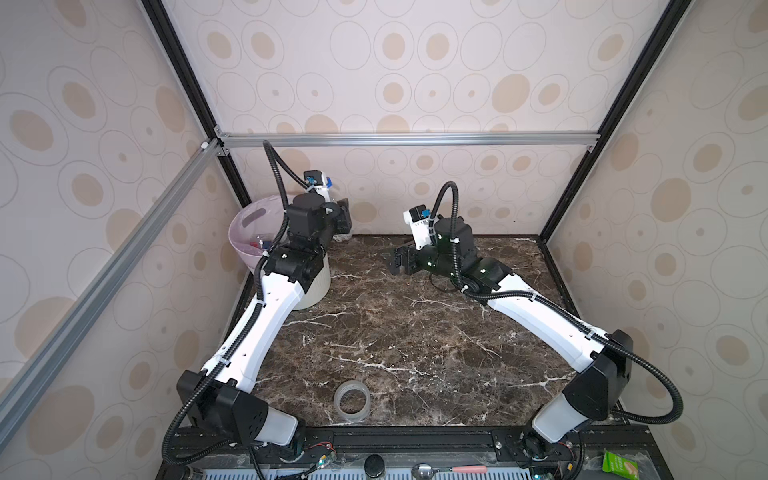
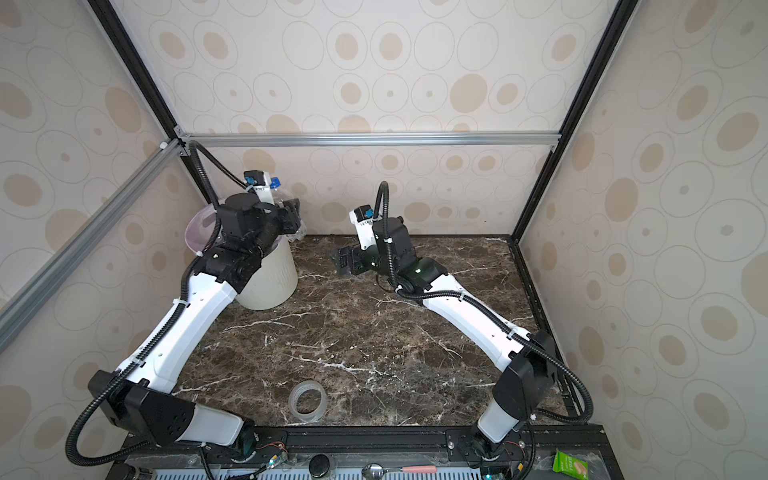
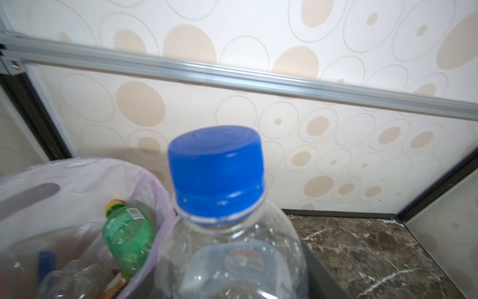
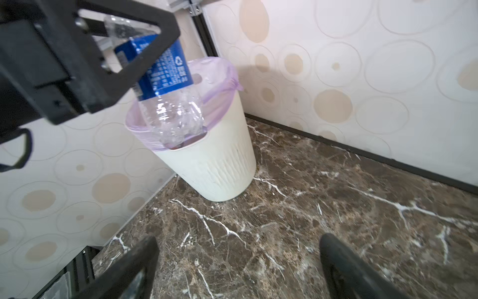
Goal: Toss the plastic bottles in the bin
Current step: 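Open left gripper to drop the water bottle into the bin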
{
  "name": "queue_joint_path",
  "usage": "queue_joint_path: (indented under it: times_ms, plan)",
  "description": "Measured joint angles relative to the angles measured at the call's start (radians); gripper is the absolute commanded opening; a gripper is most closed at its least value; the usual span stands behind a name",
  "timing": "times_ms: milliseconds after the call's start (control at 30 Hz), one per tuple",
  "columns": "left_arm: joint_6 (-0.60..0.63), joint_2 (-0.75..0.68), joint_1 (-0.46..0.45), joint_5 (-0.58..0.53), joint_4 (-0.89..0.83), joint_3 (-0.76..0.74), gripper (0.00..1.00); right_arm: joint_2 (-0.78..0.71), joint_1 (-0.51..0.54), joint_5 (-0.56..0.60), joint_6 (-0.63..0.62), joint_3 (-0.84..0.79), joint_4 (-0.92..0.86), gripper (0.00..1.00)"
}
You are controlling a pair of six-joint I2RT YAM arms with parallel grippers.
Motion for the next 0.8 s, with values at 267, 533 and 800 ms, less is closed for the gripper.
queue_joint_path:
  times_ms: [267, 533, 800]
  plan:
    - [0.105, -0.038, 0.085, -0.094, 0.001, 0.076, 0.61, 0.077, 0.086, -0.099, -0.105, 0.187, 0.036, 1.00]
    - [0.229, -0.053, 0.090, -0.173, 0.067, 0.187, 0.61, 0.158, 0.119, -0.142, -0.166, 0.368, 0.026, 1.00]
    - [0.312, -0.059, 0.098, -0.216, 0.131, 0.245, 0.63, 0.176, 0.118, -0.130, -0.193, 0.382, -0.006, 1.00]
